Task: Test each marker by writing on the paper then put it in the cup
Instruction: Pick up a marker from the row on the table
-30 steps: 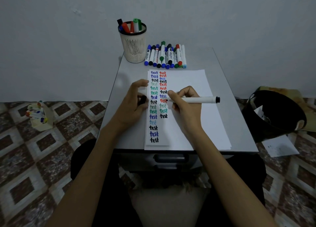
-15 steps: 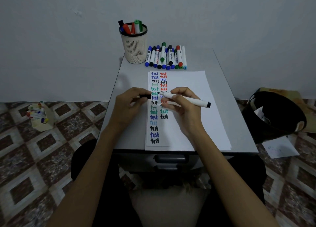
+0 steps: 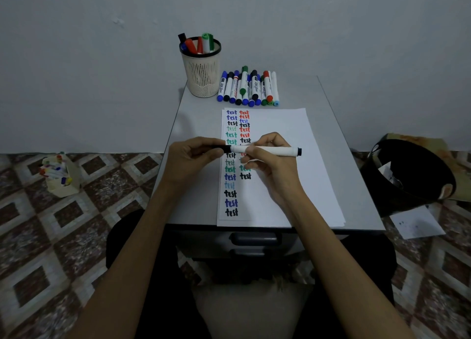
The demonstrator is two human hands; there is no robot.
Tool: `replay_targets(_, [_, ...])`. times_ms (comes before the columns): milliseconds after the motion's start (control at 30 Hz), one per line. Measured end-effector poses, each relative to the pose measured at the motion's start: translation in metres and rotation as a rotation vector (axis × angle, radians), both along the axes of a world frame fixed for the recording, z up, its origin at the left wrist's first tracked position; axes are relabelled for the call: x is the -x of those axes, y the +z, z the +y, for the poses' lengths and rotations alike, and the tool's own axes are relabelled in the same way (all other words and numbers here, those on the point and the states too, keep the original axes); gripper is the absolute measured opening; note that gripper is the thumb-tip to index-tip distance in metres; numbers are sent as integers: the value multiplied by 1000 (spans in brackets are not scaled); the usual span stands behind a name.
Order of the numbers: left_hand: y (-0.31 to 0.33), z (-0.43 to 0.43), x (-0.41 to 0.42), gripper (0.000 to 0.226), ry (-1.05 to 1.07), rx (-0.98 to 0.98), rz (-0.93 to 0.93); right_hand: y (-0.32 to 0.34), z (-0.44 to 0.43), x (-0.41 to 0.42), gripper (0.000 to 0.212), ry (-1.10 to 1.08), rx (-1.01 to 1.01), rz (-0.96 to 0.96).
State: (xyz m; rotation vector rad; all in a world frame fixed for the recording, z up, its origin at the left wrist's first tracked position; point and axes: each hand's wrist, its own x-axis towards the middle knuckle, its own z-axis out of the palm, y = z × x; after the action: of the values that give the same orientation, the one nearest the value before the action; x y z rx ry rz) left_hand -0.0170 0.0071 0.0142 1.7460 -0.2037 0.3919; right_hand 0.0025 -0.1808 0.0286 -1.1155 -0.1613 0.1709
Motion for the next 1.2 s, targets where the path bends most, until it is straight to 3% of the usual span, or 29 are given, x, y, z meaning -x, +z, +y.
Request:
replay_targets(267, [5, -6, 7, 37, -86, 119, 27, 2, -4, -2, 10, 84, -211, 139])
replay_targets(533, [5, -13, 8, 33, -2, 169, -30, 3, -6, -1, 5, 25, -174, 126])
replay_targets(833, [3, -12, 8, 28, 62, 50, -88, 2, -6, 1, 15, 48, -145, 118])
replay_targets(967, [2, -13, 8, 30, 63, 4, -110, 1, -6, -1, 7, 42, -147, 132])
replay_targets(1200, [5, -14, 9, 28, 67, 126, -53, -1, -5, -9, 14, 19, -130, 66])
